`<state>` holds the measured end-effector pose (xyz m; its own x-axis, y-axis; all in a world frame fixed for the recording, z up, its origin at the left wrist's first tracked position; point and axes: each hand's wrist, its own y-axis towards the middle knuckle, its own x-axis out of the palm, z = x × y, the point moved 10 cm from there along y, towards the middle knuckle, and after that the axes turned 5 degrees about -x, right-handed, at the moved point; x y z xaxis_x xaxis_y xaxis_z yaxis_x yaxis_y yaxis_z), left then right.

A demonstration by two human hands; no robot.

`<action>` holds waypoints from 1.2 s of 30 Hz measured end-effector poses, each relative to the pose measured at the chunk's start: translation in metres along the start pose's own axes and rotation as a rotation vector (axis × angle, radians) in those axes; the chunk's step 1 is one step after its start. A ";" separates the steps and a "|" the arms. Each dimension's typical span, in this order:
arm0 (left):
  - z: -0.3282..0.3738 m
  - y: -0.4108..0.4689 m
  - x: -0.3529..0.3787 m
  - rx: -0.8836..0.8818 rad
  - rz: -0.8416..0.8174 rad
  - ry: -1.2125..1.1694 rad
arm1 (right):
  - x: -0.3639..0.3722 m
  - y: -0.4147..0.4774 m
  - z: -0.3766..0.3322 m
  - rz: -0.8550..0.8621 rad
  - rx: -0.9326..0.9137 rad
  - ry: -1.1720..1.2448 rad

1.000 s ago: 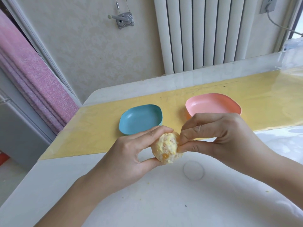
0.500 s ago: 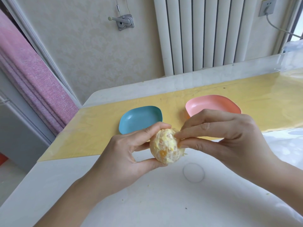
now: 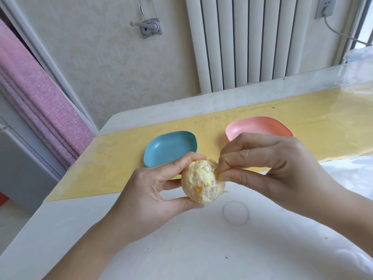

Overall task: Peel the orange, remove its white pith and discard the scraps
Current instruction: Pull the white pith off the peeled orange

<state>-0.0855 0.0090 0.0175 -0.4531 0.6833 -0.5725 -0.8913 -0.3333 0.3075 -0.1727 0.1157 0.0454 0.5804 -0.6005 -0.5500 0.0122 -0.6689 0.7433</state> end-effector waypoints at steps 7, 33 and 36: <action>-0.005 0.001 0.004 -0.051 -0.026 -0.099 | 0.000 0.001 0.000 -0.032 0.011 0.032; -0.005 0.003 -0.005 -0.092 -0.003 -0.256 | 0.003 0.000 -0.018 0.077 -0.021 -0.041; -0.006 0.003 -0.005 -0.094 -0.002 -0.279 | 0.003 -0.001 -0.015 0.083 -0.011 -0.007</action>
<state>-0.0858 0.0011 0.0169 -0.4401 0.8320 -0.3379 -0.8959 -0.3816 0.2274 -0.1587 0.1210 0.0484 0.5743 -0.6564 -0.4892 -0.0265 -0.6122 0.7902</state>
